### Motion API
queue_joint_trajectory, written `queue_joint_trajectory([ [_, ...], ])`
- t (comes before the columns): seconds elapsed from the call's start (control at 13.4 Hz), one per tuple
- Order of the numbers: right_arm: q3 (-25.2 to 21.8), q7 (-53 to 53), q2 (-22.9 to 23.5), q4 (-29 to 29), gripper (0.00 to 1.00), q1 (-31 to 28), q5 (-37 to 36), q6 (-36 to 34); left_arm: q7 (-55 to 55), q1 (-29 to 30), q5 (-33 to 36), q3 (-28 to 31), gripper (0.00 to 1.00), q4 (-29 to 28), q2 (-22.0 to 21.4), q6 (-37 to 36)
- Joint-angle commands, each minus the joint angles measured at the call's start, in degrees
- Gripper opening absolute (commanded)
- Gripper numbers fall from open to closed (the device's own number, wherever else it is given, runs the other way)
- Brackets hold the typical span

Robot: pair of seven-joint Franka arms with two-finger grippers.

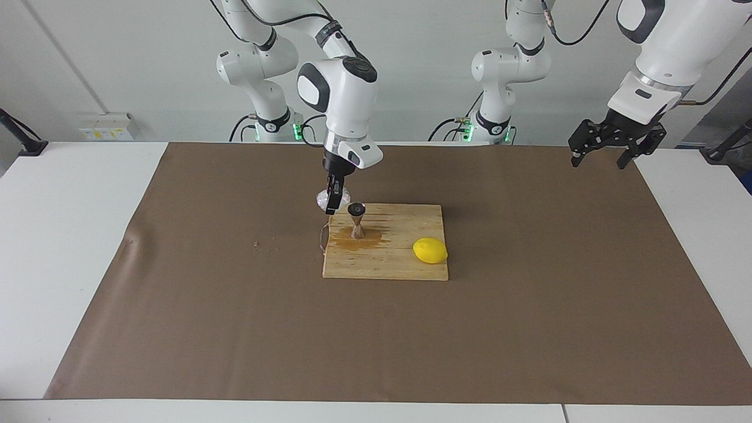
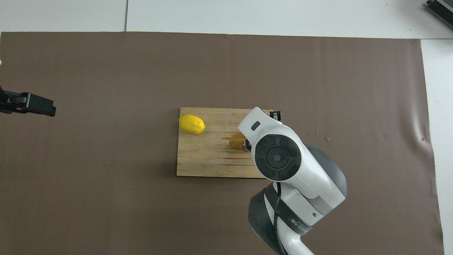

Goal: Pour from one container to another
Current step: 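Carry the white cup off the board, away from the metal cup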

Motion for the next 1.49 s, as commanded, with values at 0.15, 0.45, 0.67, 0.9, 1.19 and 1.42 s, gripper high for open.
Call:
queue_joint_trajectory([
  [0.15,0.46,-7.62,-0.79,-0.46,0.18,-5.31,6.82,0.72,0.58,0.95,-0.97,-0.29,1.00,-1.47,-1.53,-0.46],
  [0.45,0.46,-14.12,-0.88,-2.30,0.18,-9.35,10.43,2.39,0.58,0.95,-0.97,-0.29,1.00,-1.47,-1.53,-0.46],
  [0.67,0.46,-16.33,-1.05,-2.83,0.18,-10.76,12.11,2.57,0.58,0.95,-0.97,-0.29,1.00,-1.47,-1.53,-0.46],
  [0.9,0.46,-23.16,-0.97,-3.00,0.18,-14.45,18.42,2.75,0.58,0.95,-0.97,-0.29,1.00,-1.47,-1.53,-0.46],
  [1.19,0.46,-29.76,-1.05,-4.41,0.11,-18.50,23.52,3.54,0.58,0.95,-0.97,-0.38,1.00,-1.47,-1.53,-0.46],
  [1.42,0.46,-39.93,-0.88,-7.21,0.11,-22.80,31.32,5.72,0.58,0.95,-0.97,-0.29,1.00,-1.47,-1.53,-0.46],
])
